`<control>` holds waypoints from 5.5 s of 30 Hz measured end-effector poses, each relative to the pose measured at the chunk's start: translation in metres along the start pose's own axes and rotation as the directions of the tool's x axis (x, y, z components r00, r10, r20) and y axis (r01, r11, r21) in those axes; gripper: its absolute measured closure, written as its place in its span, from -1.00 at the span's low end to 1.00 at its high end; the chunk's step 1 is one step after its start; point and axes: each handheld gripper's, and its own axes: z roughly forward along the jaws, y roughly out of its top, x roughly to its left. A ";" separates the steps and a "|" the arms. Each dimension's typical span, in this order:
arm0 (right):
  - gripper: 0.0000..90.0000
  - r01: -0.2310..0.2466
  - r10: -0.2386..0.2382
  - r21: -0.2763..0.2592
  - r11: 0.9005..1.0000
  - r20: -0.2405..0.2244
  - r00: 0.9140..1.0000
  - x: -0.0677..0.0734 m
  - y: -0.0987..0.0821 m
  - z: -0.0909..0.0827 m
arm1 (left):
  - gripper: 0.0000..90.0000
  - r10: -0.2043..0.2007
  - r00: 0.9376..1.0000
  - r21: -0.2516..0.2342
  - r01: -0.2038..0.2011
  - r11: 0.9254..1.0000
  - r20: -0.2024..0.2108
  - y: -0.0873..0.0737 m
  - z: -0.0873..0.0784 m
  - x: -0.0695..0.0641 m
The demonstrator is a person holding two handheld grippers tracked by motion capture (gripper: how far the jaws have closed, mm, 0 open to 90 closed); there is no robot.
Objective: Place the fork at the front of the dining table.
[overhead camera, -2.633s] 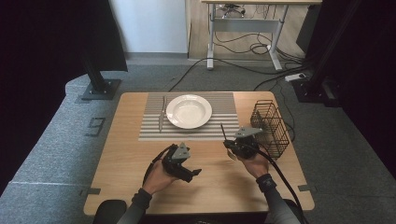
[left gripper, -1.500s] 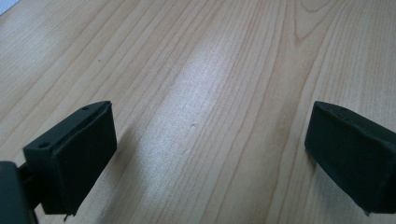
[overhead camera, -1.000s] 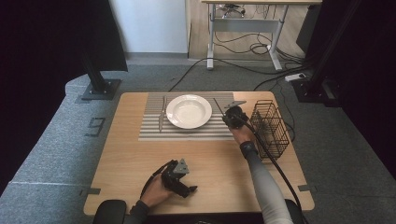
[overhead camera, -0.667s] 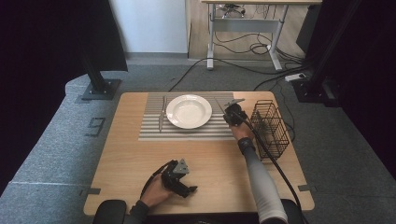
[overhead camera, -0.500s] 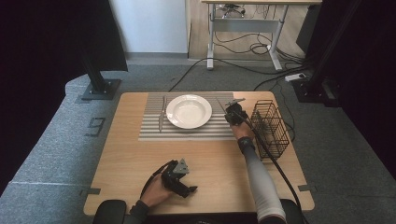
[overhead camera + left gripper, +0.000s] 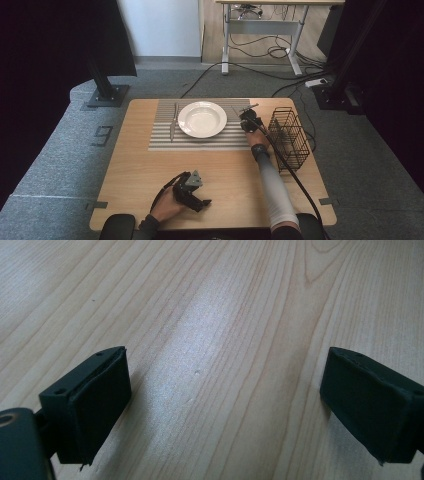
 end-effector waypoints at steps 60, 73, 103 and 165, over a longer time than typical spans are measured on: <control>-0.02 -0.107 0.110 0.053 0.993 -0.059 0.992 -0.003 -0.031 -0.029 | -0.86 0.017 1.000 0.001 -0.017 1.000 0.015 0.001 0.001 -0.003; 0.42 -0.078 0.083 0.041 0.996 -0.125 0.989 0.011 -0.040 -0.031 | -0.86 0.013 1.000 -0.003 -0.013 1.000 0.016 0.001 0.002 -0.004; -0.02 -0.031 0.022 -0.052 0.998 -0.169 0.985 0.031 -0.019 -0.021 | -0.85 0.014 1.000 -0.004 -0.014 1.000 0.015 0.001 0.001 -0.004; -0.89 0.116 -0.135 -0.106 0.988 -0.198 0.971 0.056 -0.197 -0.142 | -0.92 -0.011 1.000 0.010 0.011 1.000 -0.009 0.000 0.000 -0.005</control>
